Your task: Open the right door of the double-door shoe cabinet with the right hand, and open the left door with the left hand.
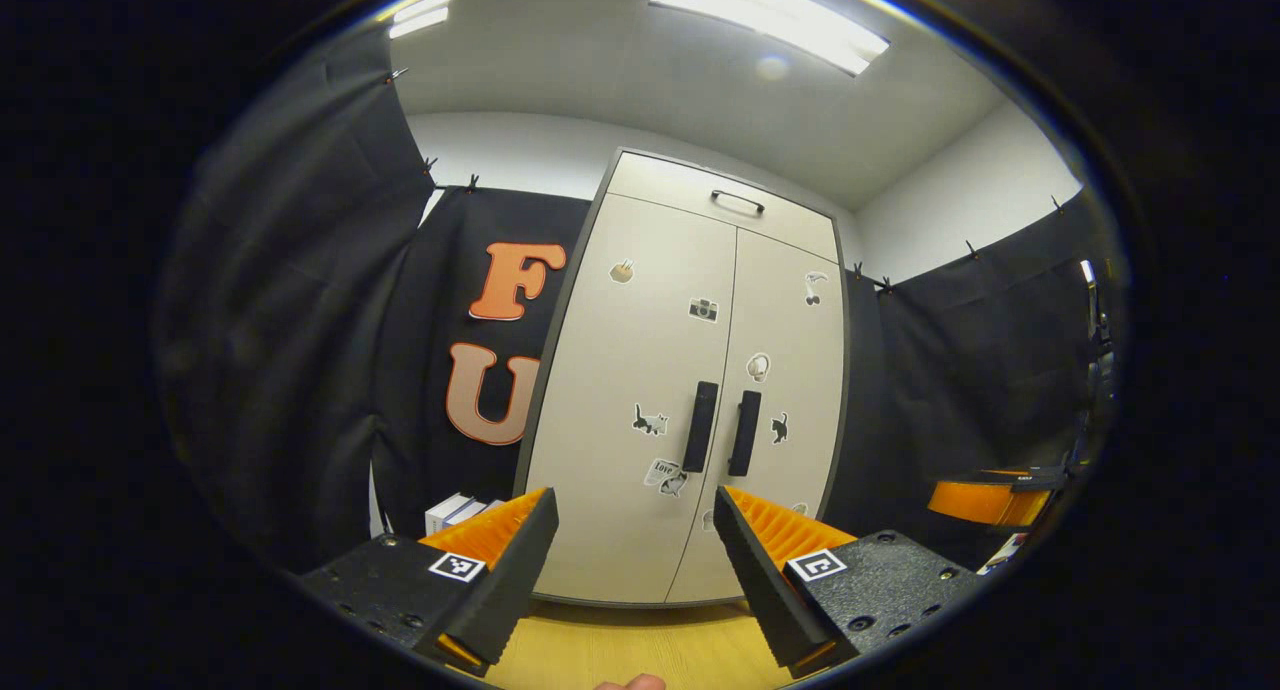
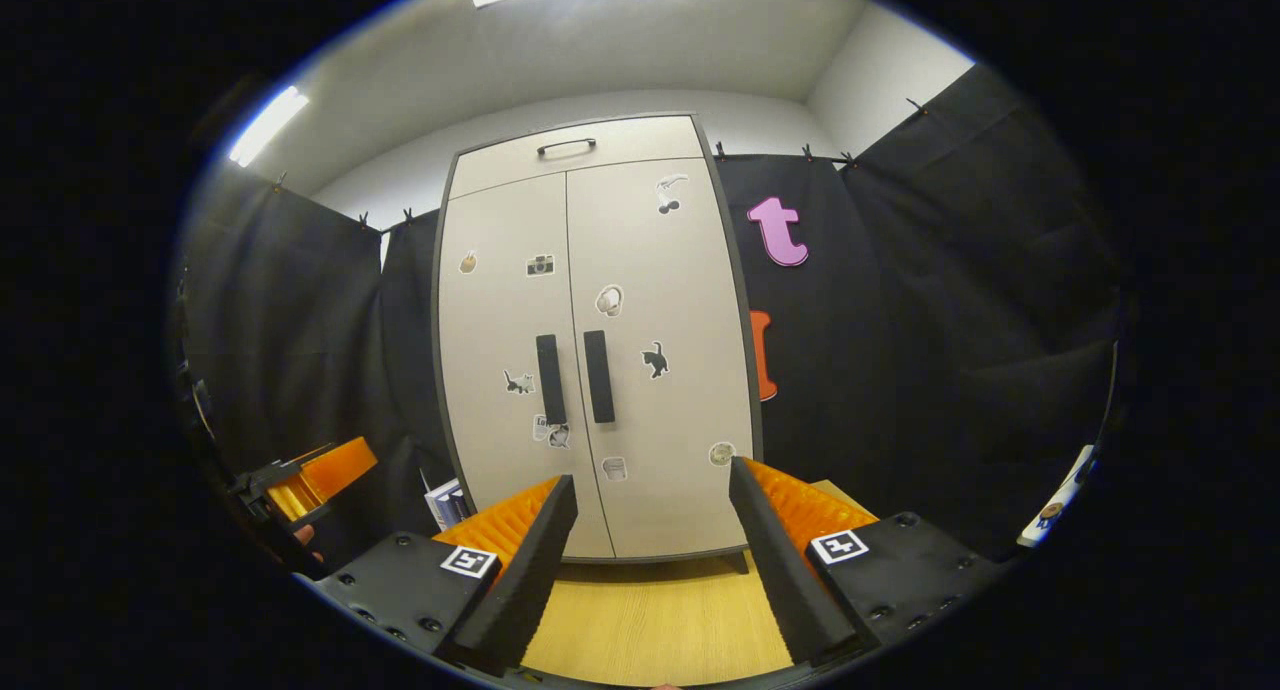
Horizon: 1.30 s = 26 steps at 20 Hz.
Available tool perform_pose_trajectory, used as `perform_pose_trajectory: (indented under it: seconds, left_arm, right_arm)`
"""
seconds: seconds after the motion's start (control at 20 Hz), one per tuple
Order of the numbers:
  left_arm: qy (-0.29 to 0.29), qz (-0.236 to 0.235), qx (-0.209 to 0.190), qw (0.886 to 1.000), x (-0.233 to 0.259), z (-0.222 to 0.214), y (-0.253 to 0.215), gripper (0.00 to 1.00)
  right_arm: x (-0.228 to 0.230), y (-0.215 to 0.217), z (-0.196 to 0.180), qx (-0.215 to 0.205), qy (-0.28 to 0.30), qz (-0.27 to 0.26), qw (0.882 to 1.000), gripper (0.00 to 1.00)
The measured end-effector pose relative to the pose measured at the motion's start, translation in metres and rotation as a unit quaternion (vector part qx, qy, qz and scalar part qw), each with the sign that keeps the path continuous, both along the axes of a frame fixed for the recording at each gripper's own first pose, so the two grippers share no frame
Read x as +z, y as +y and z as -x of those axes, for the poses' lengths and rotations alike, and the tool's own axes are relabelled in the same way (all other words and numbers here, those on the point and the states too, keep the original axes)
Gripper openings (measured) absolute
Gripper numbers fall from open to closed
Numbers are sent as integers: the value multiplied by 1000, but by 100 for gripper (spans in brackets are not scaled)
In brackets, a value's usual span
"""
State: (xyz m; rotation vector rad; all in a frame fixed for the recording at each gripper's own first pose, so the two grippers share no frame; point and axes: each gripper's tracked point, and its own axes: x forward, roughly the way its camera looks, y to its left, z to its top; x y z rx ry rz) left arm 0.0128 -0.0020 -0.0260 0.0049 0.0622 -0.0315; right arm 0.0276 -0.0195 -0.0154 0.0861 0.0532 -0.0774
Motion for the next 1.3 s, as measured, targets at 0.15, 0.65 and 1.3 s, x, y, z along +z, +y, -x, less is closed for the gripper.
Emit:
perform_pose_trajectory:
  seconds: [0.15,0.65,1.3]
  left_arm:
    - [-2,-23,15,1000,-1,-1,11,95]
    - [26,-27,50,998,-29,12,37,95]
    - [25,-23,110,993,-35,34,82,95]
  right_arm:
    - [15,-8,-25,-2,-6,6,1000,98]
    - [84,29,-207,99,-31,-35,994,98]
    - [13,51,-318,57,49,8,997,94]
